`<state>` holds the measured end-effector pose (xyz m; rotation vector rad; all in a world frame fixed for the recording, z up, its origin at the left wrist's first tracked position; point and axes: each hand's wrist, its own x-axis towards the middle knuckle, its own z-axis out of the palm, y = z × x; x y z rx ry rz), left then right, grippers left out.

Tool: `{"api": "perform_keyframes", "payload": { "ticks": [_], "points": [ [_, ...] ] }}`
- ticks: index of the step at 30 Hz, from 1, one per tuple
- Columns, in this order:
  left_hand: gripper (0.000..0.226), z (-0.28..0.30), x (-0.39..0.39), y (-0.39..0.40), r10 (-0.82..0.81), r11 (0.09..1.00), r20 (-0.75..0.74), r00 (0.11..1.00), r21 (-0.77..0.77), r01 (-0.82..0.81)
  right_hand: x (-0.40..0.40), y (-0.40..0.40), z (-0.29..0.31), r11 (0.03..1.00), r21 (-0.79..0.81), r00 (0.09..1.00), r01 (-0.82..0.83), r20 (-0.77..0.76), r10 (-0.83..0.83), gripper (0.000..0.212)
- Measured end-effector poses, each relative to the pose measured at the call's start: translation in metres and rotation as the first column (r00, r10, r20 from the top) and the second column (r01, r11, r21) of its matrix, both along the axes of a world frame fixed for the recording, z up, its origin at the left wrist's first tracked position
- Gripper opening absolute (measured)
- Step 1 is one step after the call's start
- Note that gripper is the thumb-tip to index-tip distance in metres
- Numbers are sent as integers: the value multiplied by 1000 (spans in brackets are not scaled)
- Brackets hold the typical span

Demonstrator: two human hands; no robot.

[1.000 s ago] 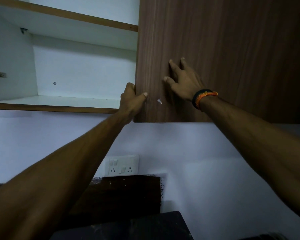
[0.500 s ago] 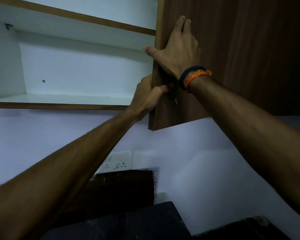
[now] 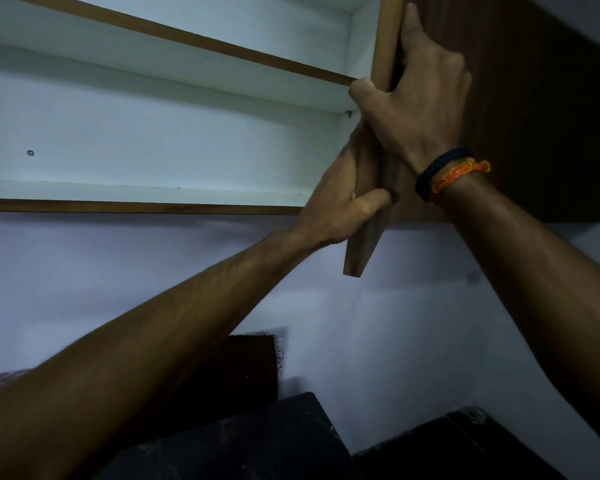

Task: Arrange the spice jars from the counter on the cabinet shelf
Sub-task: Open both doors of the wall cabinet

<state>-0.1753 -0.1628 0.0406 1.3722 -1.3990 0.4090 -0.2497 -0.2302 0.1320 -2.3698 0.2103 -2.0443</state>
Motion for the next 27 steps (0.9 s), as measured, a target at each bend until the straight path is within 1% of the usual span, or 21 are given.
{"api": "perform_keyframes", "payload": {
  "ticks": [4,6,8,10,14,16,19,23,25,27],
  "points": [
    [95,-2,-24,-27,-100,995,-30,995,-24,99,-26,-18,-5,1000,-9,1000,-3,8,4,69],
    [99,-3,-35,-43,-119,992,-36,992,-38,117,-40,-28,-7,999,-4,999,-34,24,34,65],
    [102,-3,-46,-60,-78,996,-34,996,-53,77,-54,-39,-9,998,5,998,-59,30,59,60],
    [107,-3,-60,-77,-42,998,-19,999,-52,41,-69,-52,-9,999,16,999,-45,30,45,57],
    [118,-5,-83,-110,7,1000,22,1000,-6,-6,-95,-81,-14,999,50,999,-5,51,2,45],
    [122,-7,-90,-124,16,999,67,998,37,-19,-107,-94,-16,998,62,998,17,66,-21,41],
    [123,-9,-92,-141,-29,993,145,989,119,11,-121,-115,-18,994,91,995,58,79,-65,42],
    [117,-15,-92,-160,-83,975,183,980,218,42,-135,-142,-19,991,110,995,78,47,-83,54],
    [112,-18,-93,-170,-86,970,218,972,241,32,-141,-156,-20,986,118,992,120,31,-124,60],
    [114,-21,-94,-181,-74,964,262,962,265,2,-145,-170,-21,979,128,986,159,31,-164,61]
  ]
}}
